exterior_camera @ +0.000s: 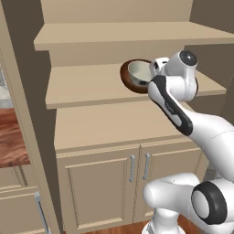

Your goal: Pick up the bowls on the counter and stack them on top of one another in the open cabinet. Place the smaller bowl on top of the larger bowl.

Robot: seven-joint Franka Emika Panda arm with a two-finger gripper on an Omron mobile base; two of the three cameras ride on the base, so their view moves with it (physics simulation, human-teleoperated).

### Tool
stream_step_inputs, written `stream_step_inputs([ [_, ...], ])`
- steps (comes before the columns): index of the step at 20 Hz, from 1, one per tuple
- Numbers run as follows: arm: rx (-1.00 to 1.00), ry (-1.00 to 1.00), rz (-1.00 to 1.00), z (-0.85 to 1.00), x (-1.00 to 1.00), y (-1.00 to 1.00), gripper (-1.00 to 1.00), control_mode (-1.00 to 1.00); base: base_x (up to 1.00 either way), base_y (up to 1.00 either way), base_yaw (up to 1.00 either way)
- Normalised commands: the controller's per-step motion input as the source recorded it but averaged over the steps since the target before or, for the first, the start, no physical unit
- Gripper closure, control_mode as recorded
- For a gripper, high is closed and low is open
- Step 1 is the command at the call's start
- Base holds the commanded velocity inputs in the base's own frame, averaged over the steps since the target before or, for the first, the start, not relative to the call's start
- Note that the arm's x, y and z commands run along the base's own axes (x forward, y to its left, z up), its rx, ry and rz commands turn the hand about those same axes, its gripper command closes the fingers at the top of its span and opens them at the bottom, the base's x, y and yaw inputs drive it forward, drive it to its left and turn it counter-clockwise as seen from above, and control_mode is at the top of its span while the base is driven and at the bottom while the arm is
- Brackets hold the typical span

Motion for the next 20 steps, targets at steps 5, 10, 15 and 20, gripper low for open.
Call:
stream_step_inputs([
  [5,0.00,0.00,0.00,-0.01,0.18,0.00,1.00,-1.00,0.00,0.00,0.00],
  [10,-0.01,0.00,0.00,-0.05,0.17,0.00,1.00,-1.00,0.00,0.00,0.00],
  [15,-0.01,0.00,0.00,-0.08,0.15,0.00,1.00,-1.00,0.00,0.00,0.00],
  [20,0.00,0.00,0.00,-0.04,0.11,0.00,1.00,-1.00,0.00,0.00,0.00],
])
